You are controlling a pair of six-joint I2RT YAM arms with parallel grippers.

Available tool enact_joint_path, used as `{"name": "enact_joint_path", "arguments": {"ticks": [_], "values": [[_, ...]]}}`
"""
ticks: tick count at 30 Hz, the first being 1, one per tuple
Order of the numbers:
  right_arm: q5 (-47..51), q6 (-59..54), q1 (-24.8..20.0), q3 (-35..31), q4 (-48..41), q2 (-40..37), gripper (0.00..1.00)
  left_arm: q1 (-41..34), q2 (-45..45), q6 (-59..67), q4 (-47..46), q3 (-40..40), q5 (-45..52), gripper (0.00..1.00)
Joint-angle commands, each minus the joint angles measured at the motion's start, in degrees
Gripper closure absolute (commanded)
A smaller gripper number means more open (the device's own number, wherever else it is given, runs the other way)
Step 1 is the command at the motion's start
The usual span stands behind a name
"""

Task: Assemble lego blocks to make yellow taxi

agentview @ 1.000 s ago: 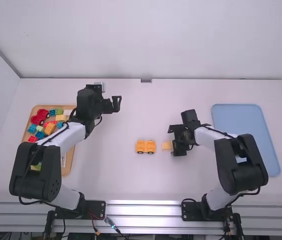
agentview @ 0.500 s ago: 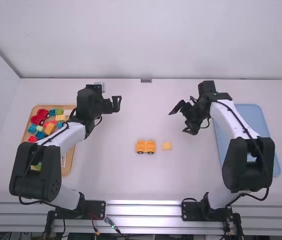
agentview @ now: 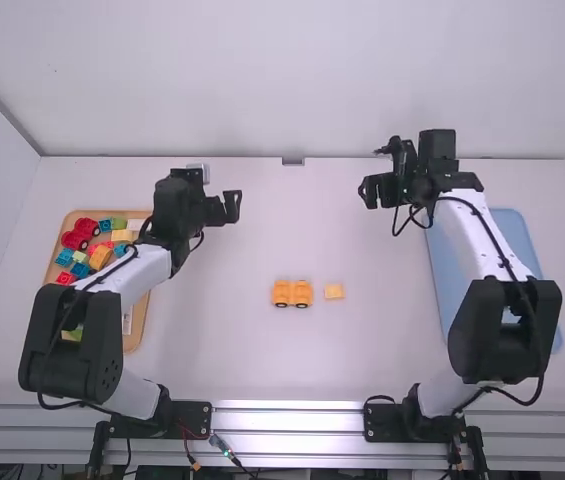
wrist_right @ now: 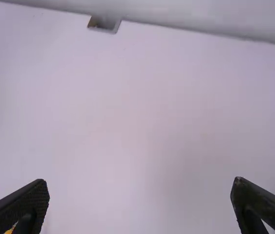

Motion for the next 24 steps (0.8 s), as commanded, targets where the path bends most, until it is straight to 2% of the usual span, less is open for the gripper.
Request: {"name": "enact_joint_path", "arguments": {"ticks": [1, 5, 7, 11, 14, 15, 18, 21, 24], "values": [[1.4, -1.0, 0.1, 0.5, 0.8, 0.4, 0.01, 0.2, 0.2, 1.5, -1.0, -0.9, -0.2, 0.01], [-5.7, -8.7, 1.1, 0.5, -0.3, 0.4, 0.01, 0.2, 0.2, 11.7, -1.8, -0.9, 3.3, 0.01], [-14.0, -22.3, 2.0, 0.5, -5.3, 0.4, 0.01, 0.2, 0.2, 21.5, -2.3, -0.9, 10.1, 0.01], [-22.1, -41.8, 3.6, 0.5, -14.7, 0.4, 0.01, 0.2, 0.2, 37.0, -4.3, -0.9, 22.0, 0.01], [-26.6, -58.6, 5.7, 0.5, -23.9, 0.4, 0.01, 0.2, 0.2, 49.9, -7.7, -0.9, 30.8, 0.01], [-27.1, -60.5, 5.8, 0.5, -24.9, 0.4, 0.01, 0.2, 0.2, 51.4, -8.1, -0.9, 31.8, 0.01], [-30.1, -79.3, 7.6, 0.2, -34.1, 0.4, 0.01, 0.2, 0.2, 64.0, -13.1, -0.9, 40.6, 0.01], [-29.6, -89.4, 8.6, -1.7, -35.6, 0.4, 0.01, 0.2, 0.2, 74.2, -18.6, -0.9, 46.5, 0.01], [-29.8, -93.7, 8.8, -4.3, -31.1, 0.4, 0.01, 0.2, 0.2, 83.3, -25.0, -0.9, 49.9, 0.01]]}}
